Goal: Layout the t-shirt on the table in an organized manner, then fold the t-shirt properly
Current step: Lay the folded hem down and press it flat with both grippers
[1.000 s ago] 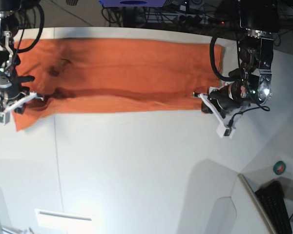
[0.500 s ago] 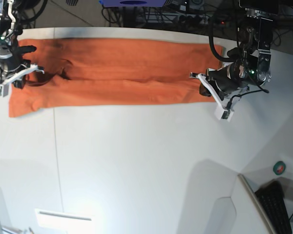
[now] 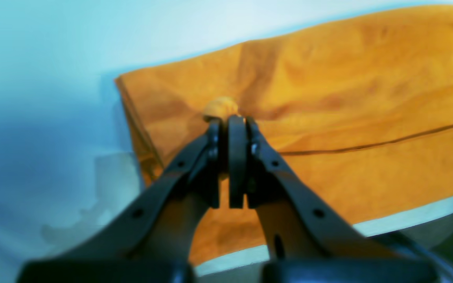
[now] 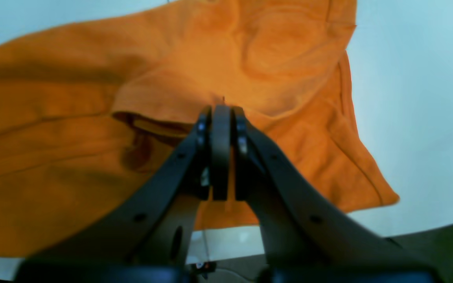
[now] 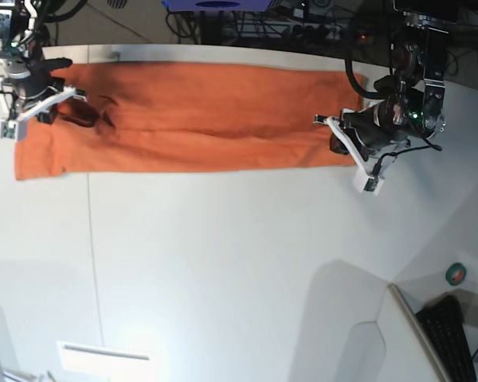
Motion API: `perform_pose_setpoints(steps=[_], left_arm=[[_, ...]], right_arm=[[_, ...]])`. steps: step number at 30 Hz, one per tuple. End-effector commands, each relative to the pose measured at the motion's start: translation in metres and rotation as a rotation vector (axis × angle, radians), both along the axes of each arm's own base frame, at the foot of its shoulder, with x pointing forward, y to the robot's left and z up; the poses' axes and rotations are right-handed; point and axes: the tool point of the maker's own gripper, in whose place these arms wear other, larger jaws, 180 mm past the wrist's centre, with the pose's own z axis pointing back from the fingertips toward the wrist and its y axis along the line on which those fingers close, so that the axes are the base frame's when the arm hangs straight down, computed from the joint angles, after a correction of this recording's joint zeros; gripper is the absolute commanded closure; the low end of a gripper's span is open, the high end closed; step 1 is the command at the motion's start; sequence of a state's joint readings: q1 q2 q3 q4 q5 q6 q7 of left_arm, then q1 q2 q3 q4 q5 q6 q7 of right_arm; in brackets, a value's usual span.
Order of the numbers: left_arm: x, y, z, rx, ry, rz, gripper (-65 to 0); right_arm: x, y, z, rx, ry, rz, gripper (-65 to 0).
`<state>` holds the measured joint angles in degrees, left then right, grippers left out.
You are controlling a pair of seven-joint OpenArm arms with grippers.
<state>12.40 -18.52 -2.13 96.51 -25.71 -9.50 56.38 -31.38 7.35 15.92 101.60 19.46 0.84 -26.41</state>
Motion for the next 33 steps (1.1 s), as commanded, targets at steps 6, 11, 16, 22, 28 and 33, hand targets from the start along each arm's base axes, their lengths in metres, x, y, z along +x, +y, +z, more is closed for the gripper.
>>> perform_pose_setpoints(steps=[6, 11, 16, 22, 28, 33], left_arm=[[0.005, 0.004, 0.007, 0.011, -0.027, -0.01, 0.0], [0.0, 0.004, 0.004, 0.011, -0.015, -0.011, 0.0], [-0.001, 0.004, 0.003, 0.011, -0.012, -0.011, 0.0], [-0.001, 0.005, 0.005, 0.012, -0.018, -0.006, 0.0], [0.0, 0.006, 0.006, 0.012, -0.022, -0.005, 0.0], [-0.002, 0.002, 0.005, 0.007, -0.017, -0.014, 0.0]], right_arm=[[0.005, -0.002, 0.007, -0.009, -0.034, -0.002, 0.0], [0.002, -0.002, 0.006, -0.009, -0.026, -0.001, 0.0], [-0.007, 0.005, 0.005, 0.008, -0.018, -0.013, 0.0], [-0.02, 0.007, 0.003, 0.009, 0.008, -0.009, 0.0], [-0.02, 0.005, -0.001, 0.01, 0.014, -0.016, 0.0], [-0.022, 0.008, -0.002, 0.017, 0.018, -0.017, 0.0]])
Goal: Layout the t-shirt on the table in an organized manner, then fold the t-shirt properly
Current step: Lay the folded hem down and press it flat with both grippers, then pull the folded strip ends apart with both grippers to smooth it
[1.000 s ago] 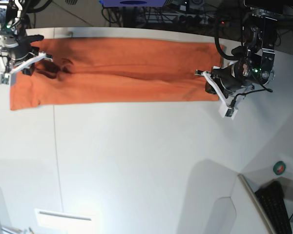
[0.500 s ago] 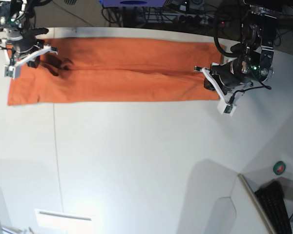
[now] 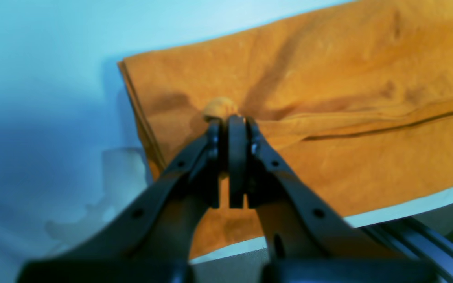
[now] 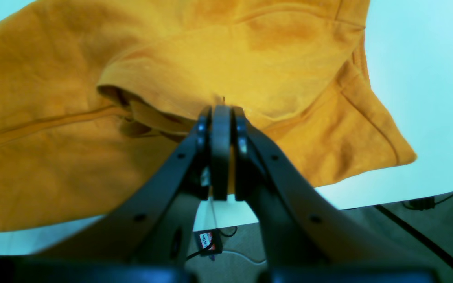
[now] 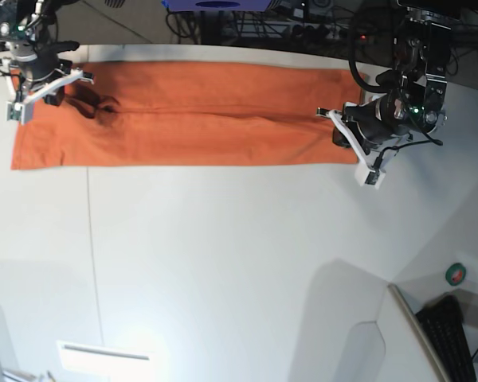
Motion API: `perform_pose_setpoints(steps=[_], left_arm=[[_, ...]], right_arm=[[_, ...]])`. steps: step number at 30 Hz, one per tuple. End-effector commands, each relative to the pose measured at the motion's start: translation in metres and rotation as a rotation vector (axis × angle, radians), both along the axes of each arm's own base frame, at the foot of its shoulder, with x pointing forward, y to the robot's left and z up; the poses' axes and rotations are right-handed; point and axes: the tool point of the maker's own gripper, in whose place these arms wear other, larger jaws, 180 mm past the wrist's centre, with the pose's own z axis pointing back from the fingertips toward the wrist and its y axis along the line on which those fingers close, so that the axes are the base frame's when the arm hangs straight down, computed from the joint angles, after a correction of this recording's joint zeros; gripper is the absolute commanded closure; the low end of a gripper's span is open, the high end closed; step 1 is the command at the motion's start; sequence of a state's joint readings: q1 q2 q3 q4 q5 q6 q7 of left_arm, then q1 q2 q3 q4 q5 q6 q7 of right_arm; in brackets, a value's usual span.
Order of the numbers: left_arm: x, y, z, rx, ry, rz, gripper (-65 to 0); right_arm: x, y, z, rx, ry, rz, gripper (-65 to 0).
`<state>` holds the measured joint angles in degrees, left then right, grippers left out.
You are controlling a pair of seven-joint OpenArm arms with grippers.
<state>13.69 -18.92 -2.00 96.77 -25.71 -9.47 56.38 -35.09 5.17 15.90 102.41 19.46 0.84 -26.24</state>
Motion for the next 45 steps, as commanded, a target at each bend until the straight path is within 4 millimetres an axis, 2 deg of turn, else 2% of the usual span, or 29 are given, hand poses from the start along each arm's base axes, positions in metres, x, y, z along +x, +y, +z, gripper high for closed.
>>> perform_pose_setpoints(steps=[1, 6, 11, 14, 17, 19, 23, 25, 27, 28, 30, 31, 32, 33, 34, 35, 36, 40, 45], left_arm=[[0.007, 0.0, 0.008, -0.001, -0.034, -0.01, 0.0], [0.006, 0.001, 0.008, 0.0, -0.028, -0.011, 0.0], [-0.006, 0.012, 0.004, 0.037, 0.066, -0.015, 0.0], [-0.007, 0.012, 0.005, 0.039, 0.066, -0.016, 0.0], [-0.006, 0.01, 0.016, 0.05, 0.032, -0.042, -0.3], [-0.007, 0.006, 0.024, 0.048, 0.011, -0.054, -9.9], [-0.005, -0.001, 0.037, 0.047, -0.03, -0.078, -35.5], [-0.01, -0.003, 0.04, 0.051, -0.019, -0.09, -46.9], [-0.011, -0.008, 0.046, 0.047, -0.034, -0.103, -52.3], [-0.013, -0.009, 0.047, 0.045, -0.035, -0.105, -52.5], [-0.015, -0.011, 0.043, 0.037, -0.024, -0.098, -52.2], [-0.018, -0.012, 0.039, 0.029, -0.011, -0.092, -50.4], [-0.02, -0.017, 0.034, 0.012, 0.0, -0.082, -45.7], [-0.021, -0.022, 0.03, -0.009, 0.011, -0.069, -36.5], [-0.022, -0.026, 0.026, -0.023, 0.02, -0.059, -24.0], [-0.023, -0.03, 0.023, -0.034, 0.028, -0.05, -6.7], [-0.023, -0.031, 0.02, -0.041, 0.03, -0.043, 0.0], [-0.026, -0.036, 0.003, -0.074, 0.033, -0.014, 0.0], [-0.044, -0.023, -0.03, -0.068, 0.126, 0.034, 0.0]], right_arm=[[0.005, -0.004, 0.007, -0.014, -0.031, -0.001, 0.0], [0.004, -0.005, 0.007, -0.015, -0.027, -0.001, 0.0], [-0.001, -0.004, 0.003, -0.006, 0.01, 0.0, 0.0], [-0.004, -0.004, 0.002, -0.007, 0.017, 0.001, -15.9], [-0.006, -0.004, 0.004, -0.011, 0.016, 0.005, -24.9], [-0.006, -0.004, 0.007, -0.013, 0.01, 0.008, -25.8], [-0.001, -0.002, 0.018, -0.018, -0.019, 0.015, -25.8], [0.002, -0.014, 0.024, -0.04, -0.036, -0.008, -25.8], [0.007, -0.024, 0.028, -0.056, -0.055, -0.029, -25.8], [0.011, -0.031, 0.03, -0.066, -0.065, -0.042, -25.8], [0.02, -0.038, 0.035, -0.077, -0.089, -0.054, -25.7], [0.026, -0.041, 0.033, -0.074, -0.094, -0.062, -25.5], [0.032, -0.04, 0.03, -0.066, -0.1, -0.052, -24.5], [0.04, -0.039, 0.028, -0.062, -0.105, -0.011, -21.0], [0.047, -0.035, 0.025, -0.052, -0.107, 0.035, -15.6], [0.052, -0.031, 0.019, -0.034, -0.104, 0.068, -7.5], [0.056, -0.03, 0.015, -0.02, -0.101, 0.081, 0.0], [0.063, -0.034, -0.008, 0.015, -0.063, 0.053, 0.0], [0.06, -0.037, -0.033, 0.046, -0.005, 0.023, 0.0]])
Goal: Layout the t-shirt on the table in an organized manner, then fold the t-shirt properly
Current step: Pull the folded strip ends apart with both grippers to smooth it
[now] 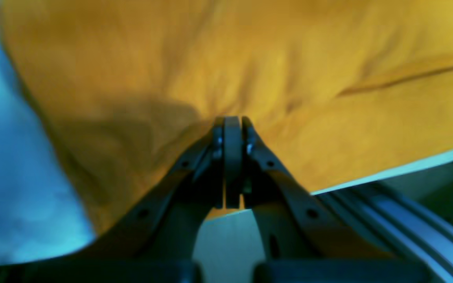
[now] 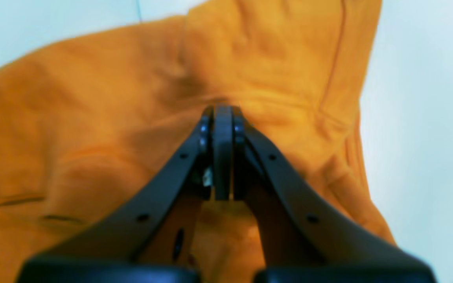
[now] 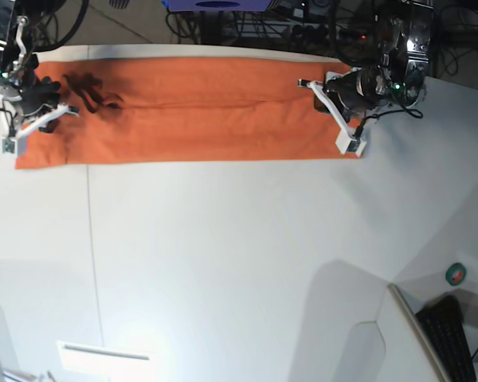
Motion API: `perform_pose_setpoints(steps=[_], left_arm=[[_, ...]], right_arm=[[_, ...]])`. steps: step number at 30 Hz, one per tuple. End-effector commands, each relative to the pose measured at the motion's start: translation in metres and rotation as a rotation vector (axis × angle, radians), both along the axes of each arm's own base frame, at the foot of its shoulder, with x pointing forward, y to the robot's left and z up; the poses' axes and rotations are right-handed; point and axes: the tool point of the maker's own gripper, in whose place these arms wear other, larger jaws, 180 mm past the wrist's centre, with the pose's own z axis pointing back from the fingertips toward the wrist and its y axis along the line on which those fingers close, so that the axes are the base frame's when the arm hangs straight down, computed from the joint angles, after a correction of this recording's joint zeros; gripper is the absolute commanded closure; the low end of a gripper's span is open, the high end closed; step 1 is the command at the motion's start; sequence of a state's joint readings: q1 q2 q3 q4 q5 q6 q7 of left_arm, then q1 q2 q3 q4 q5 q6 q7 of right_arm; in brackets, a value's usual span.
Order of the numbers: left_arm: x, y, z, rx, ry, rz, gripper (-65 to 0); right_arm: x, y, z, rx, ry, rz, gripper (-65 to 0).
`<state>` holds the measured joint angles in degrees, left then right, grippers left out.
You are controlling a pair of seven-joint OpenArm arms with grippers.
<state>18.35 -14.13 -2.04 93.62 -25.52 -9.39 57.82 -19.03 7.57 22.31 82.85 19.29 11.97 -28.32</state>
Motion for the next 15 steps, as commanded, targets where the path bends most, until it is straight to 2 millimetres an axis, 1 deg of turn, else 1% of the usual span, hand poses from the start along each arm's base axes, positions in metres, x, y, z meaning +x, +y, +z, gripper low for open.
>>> perform_pose_setpoints(steps=[1, 4, 5, 7, 9, 12, 15], left_arm=[[0.005, 0.004, 0.0, 0.001, -0.012, 0.004, 0.0], [-0.001, 0.01, -0.016, 0.002, 0.008, 0.037, 0.0], [0.001, 0.012, -0.018, 0.001, -0.002, 0.046, 0.0], [0.007, 0.014, -0.024, 0.0, -0.007, 0.063, 0.0], [0.012, 0.017, -0.029, 0.002, -0.001, 0.078, 0.0], [0.029, 0.02, -0.029, 0.001, -0.013, 0.091, 0.0], [0.056, 0.011, -0.023, -0.024, -0.05, 0.102, 0.0]], right_arm=[[0.009, -0.007, 0.004, -0.008, -0.025, -0.006, 0.0], [0.007, -0.007, -0.013, 0.015, 0.014, -0.027, 0.0], [0.007, -0.007, -0.018, 0.024, 0.025, -0.033, 0.0], [0.011, -0.017, -0.023, 0.018, 0.042, -0.04, 0.0], [0.018, -0.021, -0.029, 0.026, 0.054, -0.053, 0.0], [0.029, -0.036, -0.028, 0.011, 0.057, -0.063, 0.0], [0.044, -0.045, -0.023, 0.002, 0.041, -0.069, 0.0]])
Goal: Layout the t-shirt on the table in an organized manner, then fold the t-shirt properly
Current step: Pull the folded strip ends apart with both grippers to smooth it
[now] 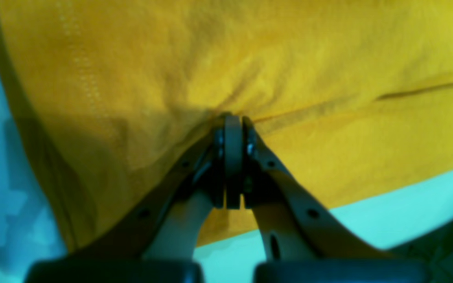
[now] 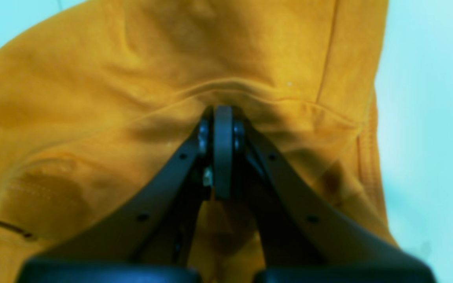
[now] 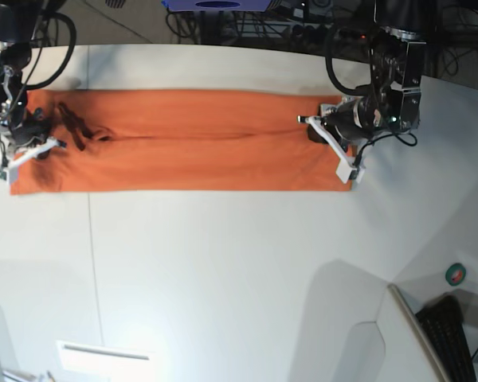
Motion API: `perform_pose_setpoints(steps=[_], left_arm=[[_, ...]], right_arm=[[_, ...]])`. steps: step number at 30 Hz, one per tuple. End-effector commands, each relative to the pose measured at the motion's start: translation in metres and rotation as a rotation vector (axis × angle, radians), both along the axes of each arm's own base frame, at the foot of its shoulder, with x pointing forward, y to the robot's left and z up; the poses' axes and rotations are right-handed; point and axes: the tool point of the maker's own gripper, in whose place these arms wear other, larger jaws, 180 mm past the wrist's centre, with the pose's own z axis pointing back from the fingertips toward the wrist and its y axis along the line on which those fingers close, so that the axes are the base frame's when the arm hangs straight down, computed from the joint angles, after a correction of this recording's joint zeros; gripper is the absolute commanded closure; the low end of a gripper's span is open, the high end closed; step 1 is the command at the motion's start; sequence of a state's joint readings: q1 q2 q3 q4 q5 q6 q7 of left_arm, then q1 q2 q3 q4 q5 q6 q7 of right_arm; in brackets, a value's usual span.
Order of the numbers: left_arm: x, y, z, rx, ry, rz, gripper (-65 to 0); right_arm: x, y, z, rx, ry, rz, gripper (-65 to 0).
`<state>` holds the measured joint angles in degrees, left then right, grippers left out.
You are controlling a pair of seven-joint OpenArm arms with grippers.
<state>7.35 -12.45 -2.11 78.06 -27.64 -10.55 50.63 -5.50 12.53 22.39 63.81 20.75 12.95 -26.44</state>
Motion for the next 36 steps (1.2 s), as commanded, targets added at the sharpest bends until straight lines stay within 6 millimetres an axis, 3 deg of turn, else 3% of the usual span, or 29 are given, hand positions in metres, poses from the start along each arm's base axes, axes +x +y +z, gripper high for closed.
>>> perform_pose_setpoints(steps=[1, 3, 7, 12, 16, 19, 23, 27, 30, 32, 36], left_arm=[[0.008, 0.008, 0.002, 0.04, -0.005, 0.005, 0.0], [0.021, 0.002, 0.011, 0.028, -0.036, 0.002, 0.0], [0.028, -0.002, 0.031, 0.029, -0.056, -0.024, 0.0], [0.026, -0.011, 0.067, 0.034, -0.16, -0.062, 0.0], [0.021, 0.016, 0.09, 0.058, -0.223, 0.019, 0.0], [0.016, 0.049, 0.093, 0.046, -0.224, 0.138, 0.0], [0.013, 0.081, 0.104, -0.062, -0.254, 0.295, 0.0], [0.012, 0.095, 0.101, -0.127, -0.251, 0.378, -34.2], [0.015, 0.092, 0.083, -0.161, -0.204, 0.401, -52.8], [0.012, 0.09, 0.068, -0.182, -0.167, 0.395, -59.1], [0.013, 0.086, 0.05, -0.217, -0.136, 0.37, -59.4]], right_arm=[[0.0, -0.014, 0.004, -0.04, 0.015, -0.004, 0.0], [0.006, -0.014, 0.009, -0.046, -0.003, 0.0, 0.0], [0.01, -0.013, 0.029, -0.081, -0.058, 0.027, 0.0], [0.018, -0.008, 0.082, -0.161, -0.189, 0.095, 0.0], [0.016, 0.006, 0.121, -0.209, -0.278, 0.151, 0.0], [0.006, 0.019, 0.133, -0.212, -0.304, 0.169, 0.0], [-0.006, 0.028, 0.129, -0.192, -0.292, 0.17, 0.0], [-0.008, 0.034, 0.125, -0.176, -0.285, 0.169, 0.0], [-0.008, 0.034, 0.125, -0.175, -0.285, 0.171, 0.0], [-0.009, 0.034, 0.124, -0.175, -0.284, 0.171, 0.0], [-0.01, 0.032, 0.124, -0.178, -0.281, 0.166, 0.0]])
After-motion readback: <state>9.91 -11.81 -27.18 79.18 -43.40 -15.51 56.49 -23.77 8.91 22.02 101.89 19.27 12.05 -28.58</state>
